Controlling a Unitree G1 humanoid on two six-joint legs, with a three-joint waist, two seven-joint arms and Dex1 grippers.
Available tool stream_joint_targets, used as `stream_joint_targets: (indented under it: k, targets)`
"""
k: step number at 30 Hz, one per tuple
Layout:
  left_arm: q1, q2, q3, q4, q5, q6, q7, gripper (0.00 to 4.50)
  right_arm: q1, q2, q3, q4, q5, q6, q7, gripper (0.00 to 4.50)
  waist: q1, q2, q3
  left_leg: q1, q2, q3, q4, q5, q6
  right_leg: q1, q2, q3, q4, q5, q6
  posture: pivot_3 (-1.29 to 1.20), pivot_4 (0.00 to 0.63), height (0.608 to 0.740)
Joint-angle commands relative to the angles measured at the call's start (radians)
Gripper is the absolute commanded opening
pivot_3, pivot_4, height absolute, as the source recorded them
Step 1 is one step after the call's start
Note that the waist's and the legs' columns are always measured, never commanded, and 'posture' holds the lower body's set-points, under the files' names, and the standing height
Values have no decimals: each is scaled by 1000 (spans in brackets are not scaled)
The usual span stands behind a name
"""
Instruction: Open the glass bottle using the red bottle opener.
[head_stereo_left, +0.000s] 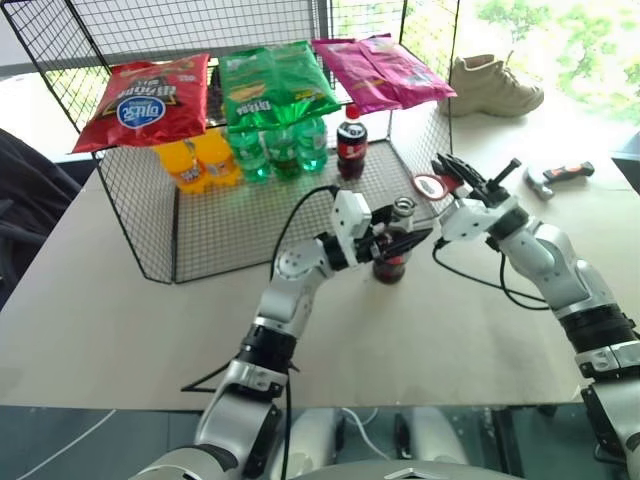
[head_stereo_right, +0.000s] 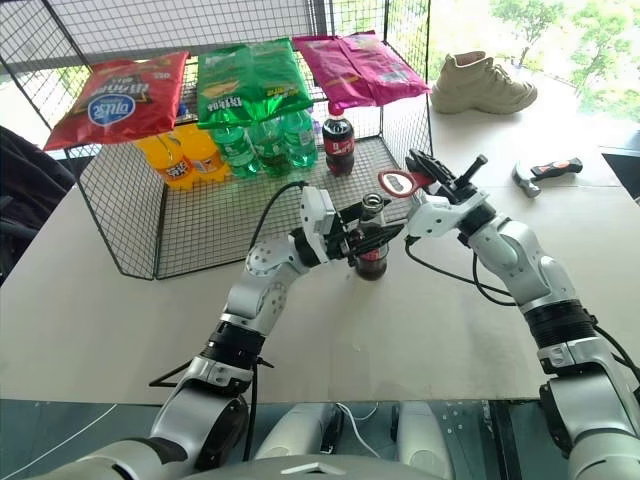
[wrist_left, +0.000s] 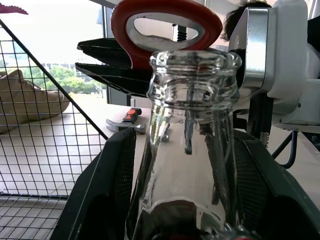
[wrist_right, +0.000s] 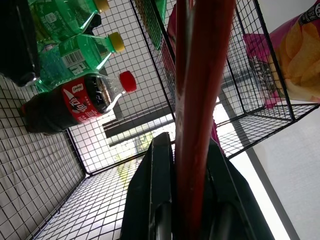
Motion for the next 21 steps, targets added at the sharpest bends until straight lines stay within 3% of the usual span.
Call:
stream_joint_targets:
  k: [1,3,4,5,7,8,21]
  targets:
    - [21,-1,-14,-2,-7,21,-13,2220,-13,-1,-34,-16,17,-7,-11,0,0,0,0,0,0,0,0,0,0,0,0,0,0,0,0,0,150,740]
    - [24,0,-12,-6,-10,21,-16,2220,-13,1,-34,-16,17,-6,-11,0,-1,0,0,0,0,0,0,0,0,0,0,0,0,0,0,0,150,740]
    - [25,0,-11,-7,-10,21,-16,3115,-14,2,-33,-15,18,-5,-11,0,-1,0,0,0,0,0,0,0,0,0,0,0,0,0,0,0,150,740]
    - [25,-1,-10,-8,-9,19,-15,3284,-14,3,-33,-14,18,-5,-11,0,-1,0,0,0,0,0,0,0,0,0,0,0,0,0,0,0,150,740]
    - [26,-1,-9,-11,-4,13,-14,4251,-14,5,-33,-14,19,-4,-10,0,-2,0,0,-1,0,0,0,0,0,-1,0,0,0,0,0,0,150,740]
    - [28,-1,-8,-13,-4,13,-16,4450,-13,6,-32,-14,19,-4,-10,0,-3,0,0,-2,0,0,0,0,0,-3,0,1,0,0,0,0,150,740]
    - [73,60,-5,-81,-3,34,-33,4450,7,10,-39,-13,25,-2,-13,0,-10,0,0,-3,0,2,0,0,0,-4,0,2,1,0,0,0,150,740]
